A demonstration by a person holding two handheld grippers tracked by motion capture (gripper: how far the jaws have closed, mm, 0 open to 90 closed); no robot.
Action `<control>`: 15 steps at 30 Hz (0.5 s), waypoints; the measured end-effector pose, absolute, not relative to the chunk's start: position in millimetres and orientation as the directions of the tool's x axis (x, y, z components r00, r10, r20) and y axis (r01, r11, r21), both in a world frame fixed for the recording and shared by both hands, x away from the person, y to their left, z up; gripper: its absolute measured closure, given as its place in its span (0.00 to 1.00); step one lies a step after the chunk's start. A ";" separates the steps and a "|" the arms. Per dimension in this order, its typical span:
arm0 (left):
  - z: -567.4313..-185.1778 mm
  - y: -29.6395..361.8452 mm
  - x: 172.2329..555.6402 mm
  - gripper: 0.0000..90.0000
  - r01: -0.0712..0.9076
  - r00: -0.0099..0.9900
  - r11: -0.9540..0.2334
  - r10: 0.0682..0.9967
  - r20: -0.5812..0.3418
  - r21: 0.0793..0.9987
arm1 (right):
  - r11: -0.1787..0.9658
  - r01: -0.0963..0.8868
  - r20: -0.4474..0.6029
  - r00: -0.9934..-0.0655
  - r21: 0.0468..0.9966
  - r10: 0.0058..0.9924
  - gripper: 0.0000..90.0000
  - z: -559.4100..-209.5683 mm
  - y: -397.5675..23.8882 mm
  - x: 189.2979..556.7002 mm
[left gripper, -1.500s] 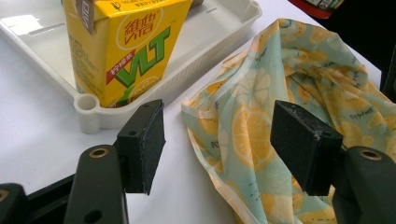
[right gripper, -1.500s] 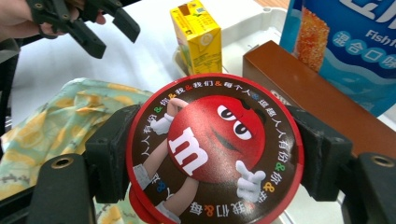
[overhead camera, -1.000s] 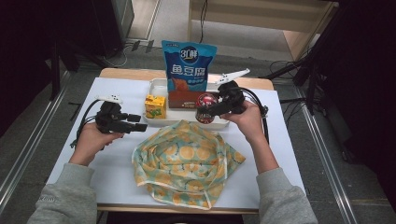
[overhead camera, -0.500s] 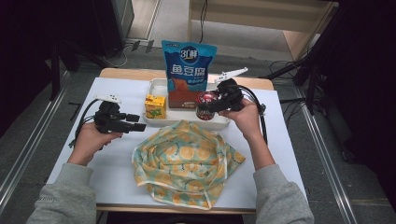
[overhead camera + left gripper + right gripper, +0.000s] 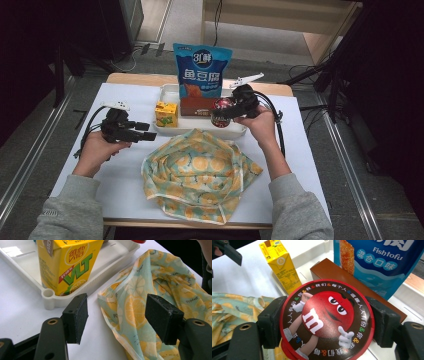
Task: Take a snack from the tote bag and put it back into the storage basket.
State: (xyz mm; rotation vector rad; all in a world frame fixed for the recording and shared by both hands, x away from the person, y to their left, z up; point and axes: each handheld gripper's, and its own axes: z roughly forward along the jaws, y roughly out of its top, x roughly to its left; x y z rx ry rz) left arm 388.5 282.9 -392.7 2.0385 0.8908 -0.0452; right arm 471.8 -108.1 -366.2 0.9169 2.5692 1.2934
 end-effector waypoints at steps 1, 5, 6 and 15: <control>-392.8 282.8 388.5 0.39 0.607 0.741 -0.351 0.574 -0.348 0.713 | 0.447 0.467 0.158 -0.805 0.763 0.571 0.29 -367.0 -108.5 472.7; -393.1 282.7 388.6 0.39 0.607 0.741 -0.351 0.574 -0.348 0.713 | 0.445 0.469 0.158 -0.802 0.763 0.576 0.29 -370.8 -109.8 475.9; -393.0 282.8 388.6 0.39 0.607 0.741 -0.350 0.574 -0.348 0.713 | 0.443 0.474 0.161 -0.799 0.761 0.579 0.29 -371.9 -110.0 476.7; -392.8 283.1 388.5 0.39 0.606 0.742 -0.351 0.574 -0.348 0.714 | 0.445 0.483 0.150 -0.786 0.754 0.600 0.29 -383.2 -109.9 482.0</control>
